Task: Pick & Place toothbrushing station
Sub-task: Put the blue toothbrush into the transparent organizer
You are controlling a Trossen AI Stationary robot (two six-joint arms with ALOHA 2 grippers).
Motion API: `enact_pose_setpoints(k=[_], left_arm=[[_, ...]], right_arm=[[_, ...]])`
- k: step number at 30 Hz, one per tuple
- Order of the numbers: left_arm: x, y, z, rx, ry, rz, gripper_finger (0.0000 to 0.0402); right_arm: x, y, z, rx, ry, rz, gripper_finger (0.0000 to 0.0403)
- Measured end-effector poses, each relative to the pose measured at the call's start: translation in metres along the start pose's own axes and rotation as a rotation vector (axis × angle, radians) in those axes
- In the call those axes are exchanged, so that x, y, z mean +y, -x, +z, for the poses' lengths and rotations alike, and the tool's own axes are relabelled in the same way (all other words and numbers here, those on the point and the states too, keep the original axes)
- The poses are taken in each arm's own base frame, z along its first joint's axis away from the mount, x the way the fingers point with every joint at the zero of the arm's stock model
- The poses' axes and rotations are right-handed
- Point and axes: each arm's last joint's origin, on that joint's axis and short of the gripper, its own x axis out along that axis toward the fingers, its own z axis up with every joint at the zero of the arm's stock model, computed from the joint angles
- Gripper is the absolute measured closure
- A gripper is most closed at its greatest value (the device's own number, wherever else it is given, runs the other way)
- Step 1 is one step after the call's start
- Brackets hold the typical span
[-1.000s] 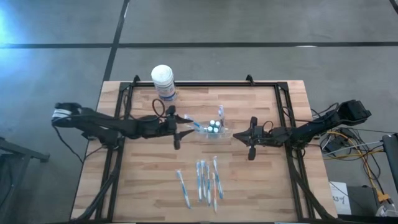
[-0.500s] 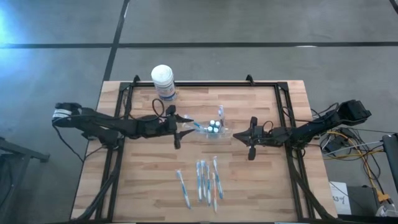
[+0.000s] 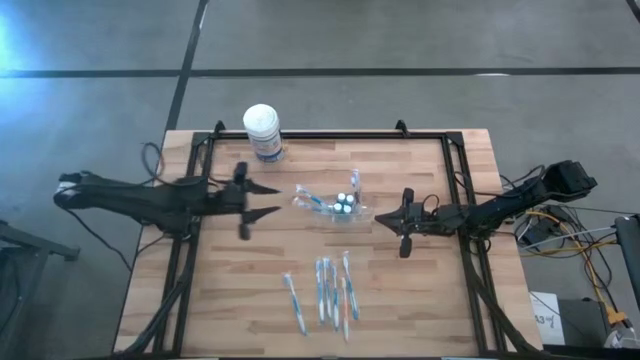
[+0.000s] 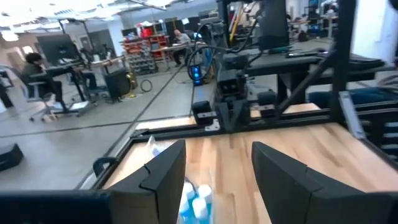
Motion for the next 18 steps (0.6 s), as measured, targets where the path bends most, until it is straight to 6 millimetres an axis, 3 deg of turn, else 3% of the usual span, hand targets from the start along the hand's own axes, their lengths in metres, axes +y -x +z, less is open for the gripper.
enact_pose_setpoints(k=[3, 6, 14, 18], left_arm=[[0.004, 0.024, 0.001, 0.024, 0.034, -0.008, 0.022], [0.005, 0.038, -0.014, 0.059, 0.088, -0.007, 0.0242], [-0.002, 0.043, -0.066, 0.049, 0.154, -0.028, 0.0384], [-0.005, 0.046, -0.076, -0.034, 0.154, -0.081, 0.0391]], right_arm=[[0.0, 0.0, 0.0, 0.002, -0.002, -0.001, 0.0394], [0.0, 0.0, -0.001, 0.002, -0.006, 0.0, 0.0394], [0.0, 0.0, -0.001, 0.0, -0.054, 0.001, 0.0394], [0.001, 0.0, 0.002, -0.006, -0.073, 0.023, 0.0394]])
